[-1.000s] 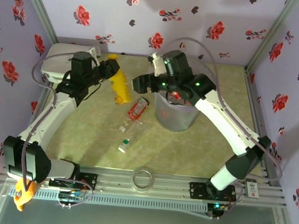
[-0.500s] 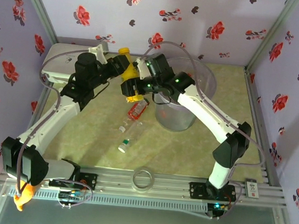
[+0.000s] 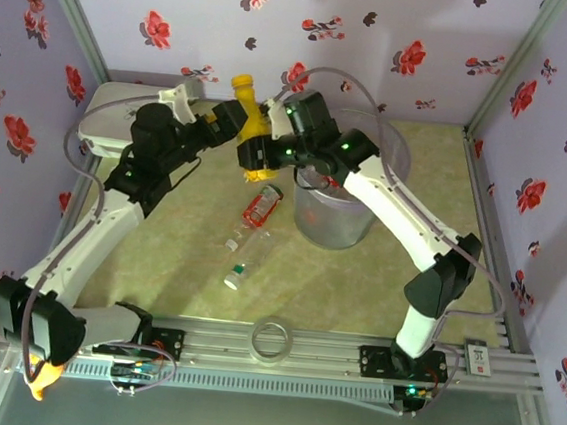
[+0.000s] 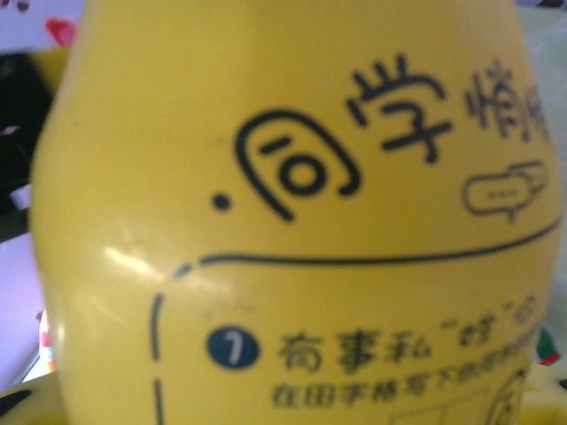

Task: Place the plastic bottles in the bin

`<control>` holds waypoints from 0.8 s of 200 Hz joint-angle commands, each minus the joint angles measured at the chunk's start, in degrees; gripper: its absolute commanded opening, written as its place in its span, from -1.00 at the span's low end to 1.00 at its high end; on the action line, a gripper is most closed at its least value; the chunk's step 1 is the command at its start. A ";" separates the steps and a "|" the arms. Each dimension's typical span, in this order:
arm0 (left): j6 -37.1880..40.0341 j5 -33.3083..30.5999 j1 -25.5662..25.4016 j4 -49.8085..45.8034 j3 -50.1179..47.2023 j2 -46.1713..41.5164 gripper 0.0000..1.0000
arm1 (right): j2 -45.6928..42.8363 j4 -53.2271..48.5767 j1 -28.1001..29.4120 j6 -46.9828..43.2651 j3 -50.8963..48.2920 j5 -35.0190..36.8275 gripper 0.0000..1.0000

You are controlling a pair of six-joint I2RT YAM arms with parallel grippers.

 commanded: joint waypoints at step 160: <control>-0.64 0.73 -15.34 -2.13 4.53 16.72 0.34 | -14.62 -15.43 -20.26 -19.59 -12.11 -0.05 -0.06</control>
